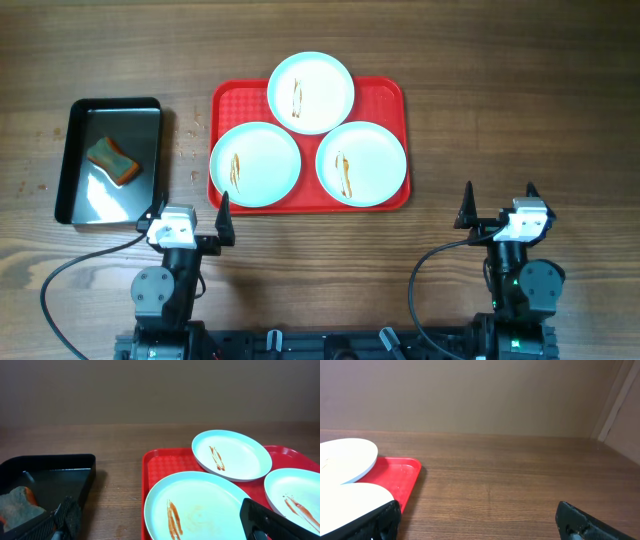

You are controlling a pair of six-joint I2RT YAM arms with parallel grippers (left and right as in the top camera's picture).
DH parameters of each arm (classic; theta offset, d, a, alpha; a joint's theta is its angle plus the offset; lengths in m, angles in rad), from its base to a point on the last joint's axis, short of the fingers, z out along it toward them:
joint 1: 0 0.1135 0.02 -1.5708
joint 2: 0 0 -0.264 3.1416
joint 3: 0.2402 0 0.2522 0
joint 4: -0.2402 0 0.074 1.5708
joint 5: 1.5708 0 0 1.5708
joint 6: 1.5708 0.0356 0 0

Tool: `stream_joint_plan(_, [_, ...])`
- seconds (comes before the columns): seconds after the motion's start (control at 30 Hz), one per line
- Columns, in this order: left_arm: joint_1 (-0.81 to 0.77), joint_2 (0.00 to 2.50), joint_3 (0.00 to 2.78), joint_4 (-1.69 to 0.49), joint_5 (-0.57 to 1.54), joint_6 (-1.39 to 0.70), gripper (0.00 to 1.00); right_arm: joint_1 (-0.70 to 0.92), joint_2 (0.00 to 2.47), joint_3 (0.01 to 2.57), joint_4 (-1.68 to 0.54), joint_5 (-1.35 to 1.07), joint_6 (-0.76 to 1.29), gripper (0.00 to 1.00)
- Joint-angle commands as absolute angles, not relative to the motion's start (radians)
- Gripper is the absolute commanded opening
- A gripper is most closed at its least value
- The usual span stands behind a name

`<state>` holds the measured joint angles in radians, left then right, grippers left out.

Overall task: Clean dirty plates on tray and stack at the side
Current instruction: 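Raise both arms from rest toward the sponge and the plates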

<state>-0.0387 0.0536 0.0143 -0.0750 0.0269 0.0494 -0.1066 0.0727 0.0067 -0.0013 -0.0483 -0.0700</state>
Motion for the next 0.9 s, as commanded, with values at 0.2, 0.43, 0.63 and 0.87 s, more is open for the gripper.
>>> stream_joint_plan(0.2, [-0.043, 0.056, 0.006, -0.074, 0.025, 0.068, 1.00, -0.102, 0.075, 0.005, 0.014, -0.054, -0.075, 1.00])
stream_joint_plan(0.43, [-0.043, 0.056, 0.047, -0.049, 0.169, -0.016, 1.00, -0.102, 0.075, 0.025, 0.032, -0.326, -0.010, 1.00])
stream_joint_plan(0.63, [-0.043, 0.203, 0.326, -0.151, 0.225, -0.031, 1.00, -0.102, 0.126, 0.170, 0.033, -0.432, 0.087, 1.00])
stream_joint_plan(0.87, [-0.043, 0.654, 0.776, -0.453, 0.265, -0.031, 1.00, -0.102, 0.558, 0.497, 0.021, -0.586, 0.165, 1.00])
